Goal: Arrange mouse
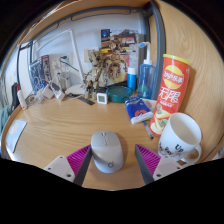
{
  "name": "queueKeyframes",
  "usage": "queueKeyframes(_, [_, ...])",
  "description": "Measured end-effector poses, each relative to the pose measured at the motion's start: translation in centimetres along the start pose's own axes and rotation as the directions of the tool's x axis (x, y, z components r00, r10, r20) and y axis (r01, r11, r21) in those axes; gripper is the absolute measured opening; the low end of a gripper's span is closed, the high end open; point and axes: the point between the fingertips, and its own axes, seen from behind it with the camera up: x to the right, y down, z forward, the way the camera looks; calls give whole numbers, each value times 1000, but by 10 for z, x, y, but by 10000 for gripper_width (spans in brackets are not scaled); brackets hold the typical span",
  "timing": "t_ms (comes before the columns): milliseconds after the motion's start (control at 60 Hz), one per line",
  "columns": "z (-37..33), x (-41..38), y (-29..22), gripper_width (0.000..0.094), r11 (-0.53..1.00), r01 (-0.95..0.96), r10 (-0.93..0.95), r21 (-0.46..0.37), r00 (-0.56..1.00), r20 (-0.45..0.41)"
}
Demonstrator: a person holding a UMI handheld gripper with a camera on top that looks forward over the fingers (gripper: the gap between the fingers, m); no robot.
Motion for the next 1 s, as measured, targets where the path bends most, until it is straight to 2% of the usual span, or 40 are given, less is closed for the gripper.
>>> queueKeyframes(67, [5,-8,-23,831,1000,-16,16,-1,1000,0])
queueKeyframes(83, [10,8,-6,828,1000,-19,19,0,1000,-3])
queueKeyframes(150, [12,2,-26,794,1000,-27,27,-2,1000,-8])
queueKeyframes(167, [16,10,-11,788,1000,-28,28,2,1000,-8])
queueKeyframes(283, [26,4,-41,710,999,-36,36,-3,999,-18])
queueKeyframes(300, [22,10,-16,694,999,-37,37,5,999,-19])
queueKeyframes(400, [38,8,-36,565,999,-49,49,-1,998,-33])
queueKeyframes(417, [26,11,-18,550,999,-47,47,6,998,-39])
queueKeyframes(517, [45,9,-33,518,999,-45,45,-2,998,-44])
queueKeyframes(550, [28,9,-17,493,999,-40,40,0,998,-44])
queueKeyframes(667, [45,6,-26,372,998,-31,28,-57,997,-66])
queueKeyframes(683, [29,6,-18,363,997,-40,34,-67,996,-84])
queueKeyframes(700, [33,2,-21,397,996,-45,38,-76,995,-96])
queueKeyframes(717, [37,0,-25,329,995,-52,43,-80,993,-110])
queueKeyframes(767, [47,-9,-37,312,994,-57,41,-97,987,-158])
queueKeyframes(817, [29,-3,-25,310,991,-72,46,-113,976,-214])
queueKeyframes(867, [32,-20,-35,310,986,-106,75,-126,971,-225])
queueKeyframes(933, [10,-28,-51,312,988,-113,82,-106,962,-261])
queueKeyframes(1000, [-24,-63,-103,312,991,-123,106,-46,959,-264])
